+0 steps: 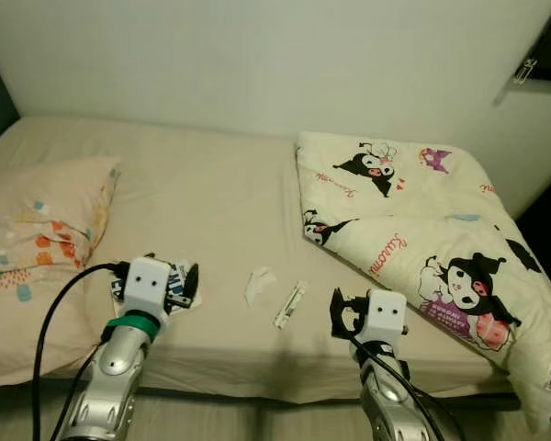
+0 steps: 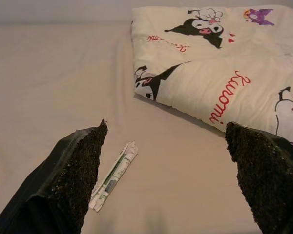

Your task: Clean up the room

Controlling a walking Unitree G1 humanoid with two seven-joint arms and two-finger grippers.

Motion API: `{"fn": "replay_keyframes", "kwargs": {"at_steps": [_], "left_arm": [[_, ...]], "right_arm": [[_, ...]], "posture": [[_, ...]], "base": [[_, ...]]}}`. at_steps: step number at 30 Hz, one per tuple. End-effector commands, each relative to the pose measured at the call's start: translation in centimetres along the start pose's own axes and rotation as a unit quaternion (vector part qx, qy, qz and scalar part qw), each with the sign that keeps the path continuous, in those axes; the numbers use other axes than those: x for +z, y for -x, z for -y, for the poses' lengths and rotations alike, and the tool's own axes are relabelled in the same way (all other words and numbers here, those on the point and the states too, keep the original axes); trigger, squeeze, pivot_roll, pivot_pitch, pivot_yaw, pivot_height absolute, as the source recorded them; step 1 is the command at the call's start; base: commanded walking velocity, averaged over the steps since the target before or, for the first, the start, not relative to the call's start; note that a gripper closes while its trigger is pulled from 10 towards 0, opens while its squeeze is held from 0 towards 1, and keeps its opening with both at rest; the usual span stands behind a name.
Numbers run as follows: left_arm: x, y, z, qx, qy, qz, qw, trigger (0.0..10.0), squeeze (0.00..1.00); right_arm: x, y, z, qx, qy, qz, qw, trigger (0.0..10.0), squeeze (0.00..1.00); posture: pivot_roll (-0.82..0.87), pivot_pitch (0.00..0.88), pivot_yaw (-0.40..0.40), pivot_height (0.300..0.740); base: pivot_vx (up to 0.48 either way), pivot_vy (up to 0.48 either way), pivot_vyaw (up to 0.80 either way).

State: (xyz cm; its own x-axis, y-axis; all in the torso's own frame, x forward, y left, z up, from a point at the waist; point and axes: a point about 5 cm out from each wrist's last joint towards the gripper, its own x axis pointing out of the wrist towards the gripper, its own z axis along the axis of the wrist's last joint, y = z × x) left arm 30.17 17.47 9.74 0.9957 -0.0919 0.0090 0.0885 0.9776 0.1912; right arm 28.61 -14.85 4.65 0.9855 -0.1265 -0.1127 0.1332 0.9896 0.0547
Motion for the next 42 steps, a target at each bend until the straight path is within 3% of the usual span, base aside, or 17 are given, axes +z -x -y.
{"fn": "replay_keyframes", "kwargs": {"at_steps": [1,9,12,17,21,28,32,35,42], "left_arm": [[-0.5,-0.2,0.2,-0.008,-0.007,-0.016,1.0,10.0,0.0],[-0.7,-0.6,0.1,-0.016,-0.021,-0.035,0.999,10.0,0.0],[-0.5,-0.9,0.3,-0.028,-0.028,-0.035,0.999,10.0,0.0],[-0.5,-1.3,0.3,-0.039,-0.039,-0.034,0.998,10.0,0.0],[-0.6,-1.5,0.1,-0.038,-0.042,-0.039,0.998,10.0,0.0],[-1.7,-0.8,-2.0,0.029,-0.031,-0.063,0.997,10.0,0.0],[-1.8,-0.5,-2.0,0.036,-0.027,-0.061,0.997,10.0,0.0],[-1.9,-0.2,-2.0,0.031,-0.026,-0.052,0.998,10.0,0.0],[-2.2,-0.2,-1.7,0.03,-0.021,-0.058,0.998,10.0,0.0]], "right_arm": [[-0.7,0.4,0.6,-0.017,-0.004,-0.011,1.0,10.0,0.0],[-1.0,0.5,1.4,-0.04,-0.012,-0.005,0.999,10.0,0.0],[-1.2,0.6,1.8,-0.062,-0.023,-0.005,0.998,10.0,0.0],[-1.0,0.6,1.7,-0.076,-0.03,0.001,0.997,10.0,0.0],[-0.8,0.6,1.6,-0.078,-0.028,0.003,0.997,10.0,0.0],[-0.6,0.0,1.2,-0.039,-0.031,-0.013,0.999,10.0,0.0],[-1.1,-0.2,0.7,-0.007,-0.039,-0.04,0.998,10.0,0.0],[-0.3,-0.6,-0.1,0.009,0.003,-0.014,1.0,10.0,0.0],[-0.5,-0.6,-0.6,0.02,-0.019,-0.025,0.999,10.0,0.0]], "posture": [[0.07,0.0,0.013,0.74],[0.09,0.0,0.053,0.74],[0.1,0.0,0.126,0.74],[0.09,0.0,0.149,0.74],[0.07,0.0,0.136,0.74],[0.07,0.004,0.069,0.74],[0.08,0.0,0.056,0.74],[0.08,0.001,0.044,0.74],[0.09,0.0,0.025,0.74]], "base": [[0.0,0.0,0.0],[0.0,0.0,0.0],[0.0,0.0,0.0],[0.0,0.0,0.0],[0.0,0.0,0.0],[0.0,0.0,0.0],[0.0,0.0,0.0],[0.0,0.0,0.0],[0.0,0.0,0.0]]}}
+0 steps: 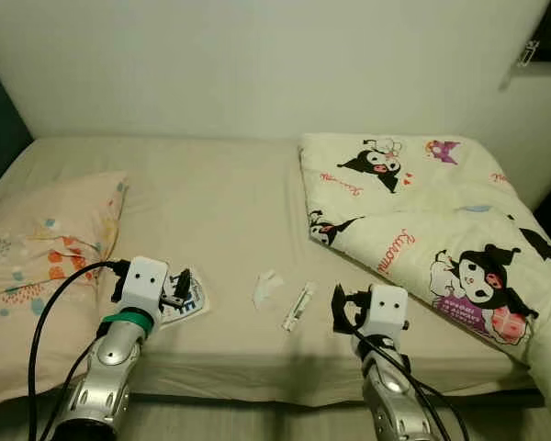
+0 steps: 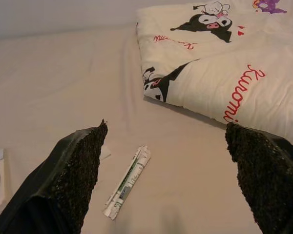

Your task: Clean up the room

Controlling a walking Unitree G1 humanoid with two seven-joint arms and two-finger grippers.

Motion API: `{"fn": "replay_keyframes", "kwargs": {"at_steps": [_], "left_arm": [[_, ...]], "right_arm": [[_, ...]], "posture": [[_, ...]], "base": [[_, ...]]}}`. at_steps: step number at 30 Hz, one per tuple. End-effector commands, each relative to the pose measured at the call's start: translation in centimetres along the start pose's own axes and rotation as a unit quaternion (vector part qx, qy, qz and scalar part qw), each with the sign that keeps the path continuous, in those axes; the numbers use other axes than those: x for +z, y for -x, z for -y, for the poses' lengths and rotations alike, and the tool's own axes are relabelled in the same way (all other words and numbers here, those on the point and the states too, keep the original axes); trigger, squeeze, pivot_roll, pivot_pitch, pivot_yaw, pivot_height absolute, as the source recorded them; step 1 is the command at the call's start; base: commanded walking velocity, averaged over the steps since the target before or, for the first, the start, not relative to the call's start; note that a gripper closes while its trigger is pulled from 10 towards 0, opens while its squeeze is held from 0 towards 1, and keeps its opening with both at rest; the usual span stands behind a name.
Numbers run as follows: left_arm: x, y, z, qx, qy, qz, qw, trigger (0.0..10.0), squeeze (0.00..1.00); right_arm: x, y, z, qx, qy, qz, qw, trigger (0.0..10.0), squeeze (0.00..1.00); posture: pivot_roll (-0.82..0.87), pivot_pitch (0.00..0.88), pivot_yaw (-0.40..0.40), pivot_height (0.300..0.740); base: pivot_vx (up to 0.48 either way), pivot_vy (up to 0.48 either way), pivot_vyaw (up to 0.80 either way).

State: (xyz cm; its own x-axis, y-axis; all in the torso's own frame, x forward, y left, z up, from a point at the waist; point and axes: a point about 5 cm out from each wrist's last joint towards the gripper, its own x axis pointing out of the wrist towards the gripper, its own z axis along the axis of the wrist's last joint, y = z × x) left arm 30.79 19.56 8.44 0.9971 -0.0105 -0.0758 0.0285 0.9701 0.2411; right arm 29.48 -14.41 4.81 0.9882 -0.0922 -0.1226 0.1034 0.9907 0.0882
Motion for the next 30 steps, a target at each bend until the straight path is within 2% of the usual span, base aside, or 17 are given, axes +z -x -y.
{"fn": "replay_keyframes", "kwargs": {"at_steps": [1,4,8,11,12,14,16,28,30], "left_arm": [[-0.5,0.2,0.3,-0.002,0.002,-0.007,1.0,10.0,0.0],[-0.4,0.2,0.5,-0.006,-0.005,-0.005,1.0,10.0,0.0],[-0.6,0.3,0.6,-0.006,-0.009,-0.007,1.0,10.0,0.0],[-0.4,0.3,0.6,-0.008,-0.003,0.003,1.0,10.0,0.0],[-0.3,0.3,0.7,-0.009,-0.002,0.006,1.0,10.0,0.0],[-0.2,0.3,0.7,-0.009,-0.004,0.009,1.0,10.0,0.0],[-0.3,0.3,0.7,-0.01,-0.006,0.006,1.0,10.0,0.0],[-0.2,0.3,0.6,-0.006,-0.003,0.01,1.0,10.0,0.0],[-0.2,0.3,0.6,-0.006,-0.002,0.011,1.0,10.0,0.0]], "right_arm": [[-0.8,0.2,-0.2,0.01,-0.005,-0.021,1.0,10.0,0.0],[-0.9,0.2,-0.4,0.022,-0.009,-0.03,0.999,10.0,0.0],[-1.0,0.2,-0.5,0.033,-0.051,-0.04,0.997,10.0,0.0],[-1.4,0.3,-0.7,0.043,-0.051,-0.056,0.996,10.0,0.0],[-1.9,0.3,-0.8,0.044,-0.035,-0.076,0.995,10.0,0.0],[-2.4,0.3,-0.7,0.037,0.025,-0.09,0.995,10.0,0.0],[-2.9,0.4,-0.7,0.038,0.048,-0.106,0.992,10.0,0.0],[-2.9,0.5,-1.0,0.05,0.041,-0.098,0.993,10.0,0.0],[-2.9,0.4,-1.1,0.05,0.042,-0.097,0.993,10.0,0.0]], "posture": [[0.09,0.0,0.025,0.74],[0.09,0.0,0.023,0.74],[0.09,0.0,0.03,0.74],[0.09,0.0,0.029,0.74],[0.09,0.0,0.029,0.74],[0.09,0.0,0.029,0.74],[0.09,0.0,0.027,0.74],[0.09,0.0,0.021,0.74],[0.09,0.0,0.021,0.74]], "base": [[0.0,0.0,0.0],[0.0,0.0,0.0],[0.0,0.0,0.0],[0.0,0.0,0.0],[0.0,0.0,0.0],[0.0,0.0,0.0],[0.0,0.0,0.0],[0.0,0.0,0.0],[0.27,0.0,-0.8]]}}
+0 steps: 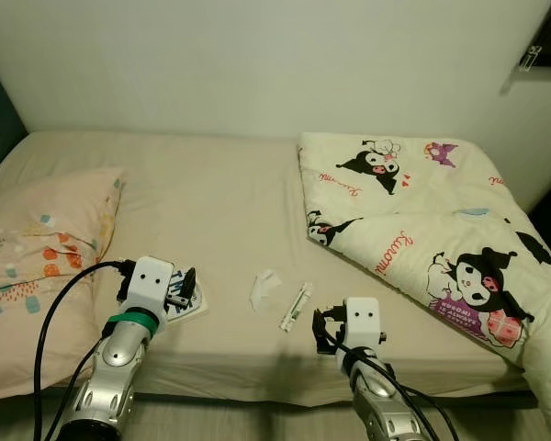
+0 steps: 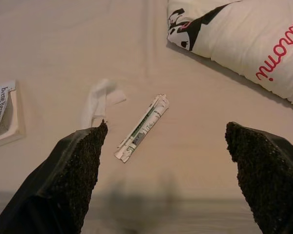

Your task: Clean up the room

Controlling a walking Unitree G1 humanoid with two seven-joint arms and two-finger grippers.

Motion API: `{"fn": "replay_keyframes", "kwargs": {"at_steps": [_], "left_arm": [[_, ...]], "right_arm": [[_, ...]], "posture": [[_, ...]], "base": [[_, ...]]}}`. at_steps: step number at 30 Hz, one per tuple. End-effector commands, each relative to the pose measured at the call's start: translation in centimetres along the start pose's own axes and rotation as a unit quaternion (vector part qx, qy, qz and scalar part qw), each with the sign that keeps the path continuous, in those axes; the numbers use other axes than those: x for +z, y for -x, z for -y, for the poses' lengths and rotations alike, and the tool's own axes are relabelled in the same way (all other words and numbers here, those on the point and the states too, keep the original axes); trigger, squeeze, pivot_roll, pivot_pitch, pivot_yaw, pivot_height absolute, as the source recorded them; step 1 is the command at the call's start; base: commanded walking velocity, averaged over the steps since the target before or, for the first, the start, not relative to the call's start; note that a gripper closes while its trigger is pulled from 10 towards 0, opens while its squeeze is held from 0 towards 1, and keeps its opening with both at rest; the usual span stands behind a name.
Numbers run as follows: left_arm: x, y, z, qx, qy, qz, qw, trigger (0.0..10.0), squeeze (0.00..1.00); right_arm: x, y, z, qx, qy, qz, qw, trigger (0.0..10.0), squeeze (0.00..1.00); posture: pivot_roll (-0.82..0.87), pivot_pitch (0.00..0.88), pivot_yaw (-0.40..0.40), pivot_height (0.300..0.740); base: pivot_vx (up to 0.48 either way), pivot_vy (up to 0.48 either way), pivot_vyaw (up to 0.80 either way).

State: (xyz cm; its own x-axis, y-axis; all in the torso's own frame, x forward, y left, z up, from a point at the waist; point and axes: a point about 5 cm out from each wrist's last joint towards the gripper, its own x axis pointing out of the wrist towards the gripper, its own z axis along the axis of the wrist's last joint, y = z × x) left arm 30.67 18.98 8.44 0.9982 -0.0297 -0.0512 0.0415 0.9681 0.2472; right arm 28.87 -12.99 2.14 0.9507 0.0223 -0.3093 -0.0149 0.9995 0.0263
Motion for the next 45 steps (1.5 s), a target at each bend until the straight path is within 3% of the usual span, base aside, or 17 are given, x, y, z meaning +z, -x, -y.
{"fn": "replay_keyframes", "kwargs": {"at_steps": [1,19,36,45], "left_arm": [[-0.31,0.24,0.02,0.0,0.002,-0.003,1.0,10.0,0.0],[-0.23,0.16,0.09,-0.001,0.004,-0.004,1.0,10.0,0.0],[-0.29,-0.03,0.29,-0.015,-0.006,-0.012,1.0,10.0,0.0],[-0.59,-0.08,0.22,-0.016,-0.002,-0.023,1.0,10.0,0.0]], "right_arm": [[0.0,0.04,-0.02,0.001,-0.001,0.004,1.0,10.0,0.0],[-0.19,-0.09,-0.04,0.003,-0.001,-0.006,1.0,10.0,0.0],[-0.48,-0.1,0.07,-0.003,-0.011,-0.017,1.0,10.0,0.0],[-0.04,-0.08,0.13,-0.006,-0.021,0.004,1.0,10.0,0.0]], "posture": [[0.09,0.0,0.021,0.74],[0.09,0.0,0.019,0.74],[0.1,0.0,0.023,0.74],[0.1,0.0,0.025,0.74]], "base": [[0.304,0.0,-0.8],[0.315,0.0,-0.09],[0.0,0.0,0.0],[0.0,0.0,0.0]]}}
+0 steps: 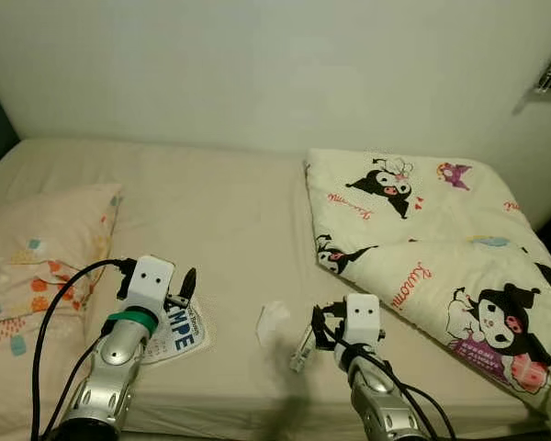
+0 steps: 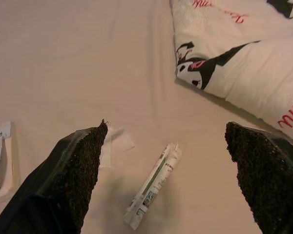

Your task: Clean up the room

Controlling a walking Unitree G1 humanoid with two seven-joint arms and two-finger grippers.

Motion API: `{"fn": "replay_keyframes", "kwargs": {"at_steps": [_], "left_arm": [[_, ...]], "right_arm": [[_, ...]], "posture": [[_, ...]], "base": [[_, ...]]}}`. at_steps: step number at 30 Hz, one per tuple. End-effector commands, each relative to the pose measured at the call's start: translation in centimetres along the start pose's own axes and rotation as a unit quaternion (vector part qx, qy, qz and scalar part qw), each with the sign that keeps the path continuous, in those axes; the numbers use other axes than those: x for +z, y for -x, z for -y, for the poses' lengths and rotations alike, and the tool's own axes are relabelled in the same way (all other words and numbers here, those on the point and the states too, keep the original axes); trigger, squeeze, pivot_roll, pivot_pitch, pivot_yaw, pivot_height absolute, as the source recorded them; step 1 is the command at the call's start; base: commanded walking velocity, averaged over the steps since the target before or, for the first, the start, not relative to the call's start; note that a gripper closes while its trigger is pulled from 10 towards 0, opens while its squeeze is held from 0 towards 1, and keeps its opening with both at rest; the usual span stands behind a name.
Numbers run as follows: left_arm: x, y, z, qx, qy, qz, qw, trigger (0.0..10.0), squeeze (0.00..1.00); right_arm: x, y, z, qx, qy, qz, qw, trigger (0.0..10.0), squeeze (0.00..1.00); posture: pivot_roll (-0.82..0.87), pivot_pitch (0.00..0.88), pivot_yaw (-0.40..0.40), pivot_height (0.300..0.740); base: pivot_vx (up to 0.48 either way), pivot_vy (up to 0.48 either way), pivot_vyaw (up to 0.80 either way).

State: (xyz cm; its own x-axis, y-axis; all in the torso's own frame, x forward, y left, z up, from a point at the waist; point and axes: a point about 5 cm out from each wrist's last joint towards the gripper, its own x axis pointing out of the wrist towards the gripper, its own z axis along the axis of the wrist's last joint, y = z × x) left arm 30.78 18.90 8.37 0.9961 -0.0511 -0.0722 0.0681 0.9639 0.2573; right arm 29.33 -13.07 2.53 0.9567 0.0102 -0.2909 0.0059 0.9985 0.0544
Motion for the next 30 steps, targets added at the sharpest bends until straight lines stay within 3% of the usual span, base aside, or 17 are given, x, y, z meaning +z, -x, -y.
{"fn": "replay_keyframes", "kwargs": {"at_steps": [1,11,22,28,30], "left_arm": [[-0.6,0.0,0.2,-0.005,0.005,-0.016,1.0,10.0,0.0],[-0.7,-0.1,0.6,-0.016,0.006,-0.023,1.0,10.0,0.0],[-1.1,-0.8,1.6,-0.064,0.008,-0.038,0.997,10.0,0.0],[-1.2,-1.0,1.7,-0.067,0.012,-0.044,0.997,10.0,0.0],[-1.2,-1.1,1.6,-0.059,0.016,-0.043,0.997,10.0,0.0]], "right_arm": [[-0.5,0.2,0.0,0.002,-0.004,-0.004,1.0,10.0,0.0],[-0.3,0.2,0.4,-0.012,-0.005,0.002,1.0,10.0,0.0],[-0.1,0.5,2.0,-0.075,-0.026,0.022,0.997,10.0,0.0],[-0.1,0.7,2.2,-0.08,-0.022,0.027,0.996,10.0,0.0],[0.1,0.6,2.2,-0.078,-0.015,0.028,0.996,10.0,0.0]], "posture": [[0.1,0.0,0.025,0.74],[0.1,0.0,0.041,0.74],[0.05,0.0,0.162,0.74],[0.05,0.0,0.162,0.74],[0.06,0.0,0.13,0.74]], "base": [[0.0,0.0,0.0],[0.0,0.0,0.0],[0.0,0.0,0.0],[0.0,0.0,0.0],[0.0,0.0,0.0]]}}
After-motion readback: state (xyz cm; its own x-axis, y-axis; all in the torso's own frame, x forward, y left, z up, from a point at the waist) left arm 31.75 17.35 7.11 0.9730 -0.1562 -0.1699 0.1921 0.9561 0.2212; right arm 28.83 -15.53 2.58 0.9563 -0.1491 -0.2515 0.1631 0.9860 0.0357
